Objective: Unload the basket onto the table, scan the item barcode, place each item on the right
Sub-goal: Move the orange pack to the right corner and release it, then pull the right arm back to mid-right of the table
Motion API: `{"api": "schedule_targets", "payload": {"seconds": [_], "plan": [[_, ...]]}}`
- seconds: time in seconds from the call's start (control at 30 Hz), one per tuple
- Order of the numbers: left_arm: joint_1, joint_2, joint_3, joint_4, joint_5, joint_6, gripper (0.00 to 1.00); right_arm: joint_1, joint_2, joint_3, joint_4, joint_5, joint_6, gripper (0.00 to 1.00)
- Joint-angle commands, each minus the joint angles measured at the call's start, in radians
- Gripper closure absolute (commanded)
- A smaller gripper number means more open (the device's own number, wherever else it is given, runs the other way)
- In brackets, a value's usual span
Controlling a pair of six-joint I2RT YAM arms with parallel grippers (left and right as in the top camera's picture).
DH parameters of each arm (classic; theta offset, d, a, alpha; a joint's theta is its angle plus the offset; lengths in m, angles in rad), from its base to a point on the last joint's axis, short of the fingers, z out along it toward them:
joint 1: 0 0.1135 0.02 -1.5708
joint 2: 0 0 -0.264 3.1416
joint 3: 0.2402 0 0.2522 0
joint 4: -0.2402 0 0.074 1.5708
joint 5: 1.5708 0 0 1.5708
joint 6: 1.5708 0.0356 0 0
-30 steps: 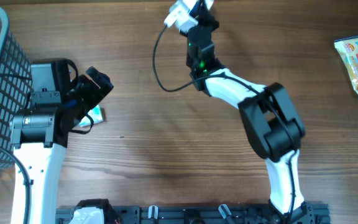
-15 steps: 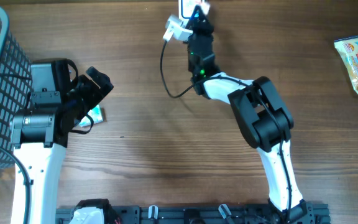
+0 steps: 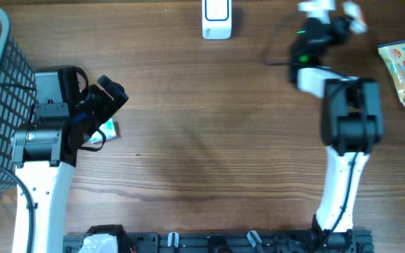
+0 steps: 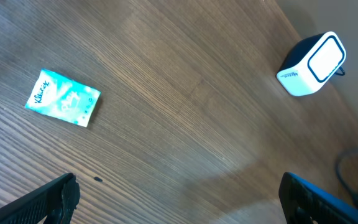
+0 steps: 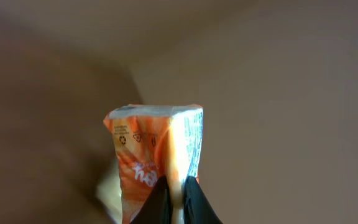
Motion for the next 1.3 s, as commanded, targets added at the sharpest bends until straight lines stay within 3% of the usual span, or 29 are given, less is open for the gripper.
{"api": "schedule_targets", "payload": {"seconds": [0.0, 0.1, 0.2, 0.37, 0.73, 0.87, 0.93, 1.03, 1.1, 1.17, 1.27], "plan": [[0.006, 0.003, 0.011, 0.002, -0.010, 0.016, 0.00, -0.117, 0.003, 0.004, -0.051, 0.220, 0.135, 0.96], [0.006, 0.003, 0.011, 0.002, -0.010, 0.016, 0.00, -0.177, 0.003, 0.004, -0.051, 0.247, 0.174, 0.73], [0.006, 0.003, 0.011, 0.003, -0.010, 0.016, 0.00, -0.205, 0.003, 0.004, -0.051, 0.247, 0.180, 0.56], [0.006, 0.003, 0.011, 0.003, -0.010, 0.016, 0.00, -0.206, 0.003, 0.004, -0.051, 0.245, 0.221, 0.37], [0.006, 0.003, 0.011, 0.003, -0.010, 0.016, 0.00, -0.194, -0.009, 0.003, -0.075, 0.267, 0.216, 0.28], [0.006, 0.003, 0.011, 0.003, -0.010, 0.016, 0.00, -0.176, -0.053, 0.003, -0.222, 0.265, 0.323, 0.28], [0.006, 0.003, 0.011, 0.002, -0.010, 0.016, 0.00, -0.163, -0.101, 0.003, -0.375, 0.230, 0.427, 0.28], [0.006, 0.003, 0.011, 0.002, -0.010, 0.016, 0.00, -0.142, -0.201, 0.003, -0.726, 0.073, 0.652, 0.27], [0.006, 0.003, 0.011, 0.003, -0.010, 0.016, 0.00, -0.131, -0.290, 0.003, -1.018, -0.195, 0.793, 0.00], [0.006, 0.003, 0.011, 0.002, -0.010, 0.016, 0.00, -0.132, -0.375, 0.003, -1.203, -0.536, 0.822, 0.00], [0.006, 0.003, 0.011, 0.003, -0.010, 0.016, 0.00, -0.139, -0.481, 0.003, -1.307, -0.880, 0.842, 0.01]]}}
